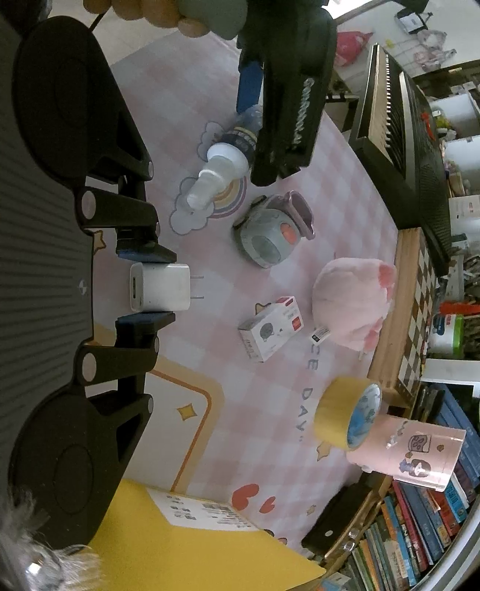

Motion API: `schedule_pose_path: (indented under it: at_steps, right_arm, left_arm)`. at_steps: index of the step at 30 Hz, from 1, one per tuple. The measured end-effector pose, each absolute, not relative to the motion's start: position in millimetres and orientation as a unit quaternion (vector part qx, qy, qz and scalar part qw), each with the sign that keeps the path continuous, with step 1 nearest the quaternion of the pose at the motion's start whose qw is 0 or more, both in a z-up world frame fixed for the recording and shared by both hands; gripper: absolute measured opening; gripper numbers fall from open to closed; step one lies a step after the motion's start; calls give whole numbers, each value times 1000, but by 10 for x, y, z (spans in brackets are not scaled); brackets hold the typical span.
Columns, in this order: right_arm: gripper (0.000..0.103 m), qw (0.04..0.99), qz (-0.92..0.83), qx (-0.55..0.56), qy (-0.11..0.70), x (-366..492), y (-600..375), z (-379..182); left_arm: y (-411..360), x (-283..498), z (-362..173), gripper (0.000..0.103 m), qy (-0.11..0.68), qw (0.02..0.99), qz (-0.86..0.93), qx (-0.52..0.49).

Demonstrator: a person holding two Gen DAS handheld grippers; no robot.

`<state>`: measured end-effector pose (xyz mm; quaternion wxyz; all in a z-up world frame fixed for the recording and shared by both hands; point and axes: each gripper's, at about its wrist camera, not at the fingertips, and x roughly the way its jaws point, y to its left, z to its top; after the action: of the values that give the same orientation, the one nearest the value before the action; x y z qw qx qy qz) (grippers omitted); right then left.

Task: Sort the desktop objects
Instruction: 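Grasp the white spray bottle with the left gripper and lift it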

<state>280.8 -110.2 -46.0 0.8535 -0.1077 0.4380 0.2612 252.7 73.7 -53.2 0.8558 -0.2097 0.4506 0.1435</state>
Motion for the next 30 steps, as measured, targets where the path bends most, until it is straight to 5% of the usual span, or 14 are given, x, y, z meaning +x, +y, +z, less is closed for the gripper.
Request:
schedule_pose_path:
  at_steps: [6, 16, 20, 30]
  right_arm:
    - [25, 854, 268, -105, 434, 2778, -1107, -451]
    - [25, 853, 272, -98, 434, 2770, -1112, -460]
    - [25, 850, 279, -100, 436, 2751, -1094, -478]
    - [25, 849, 283, -98, 436, 2724, -1080, -496]
  left_arm:
    - [708, 2385, -519, 53, 455, 868, 111, -165]
    - [496, 2227, -509, 62, 494, 862, 74, -88]
    - [493, 2180, -501, 31, 487, 866, 71, -91]
    - [424, 2220, -527, 31, 474, 876, 66, -55]
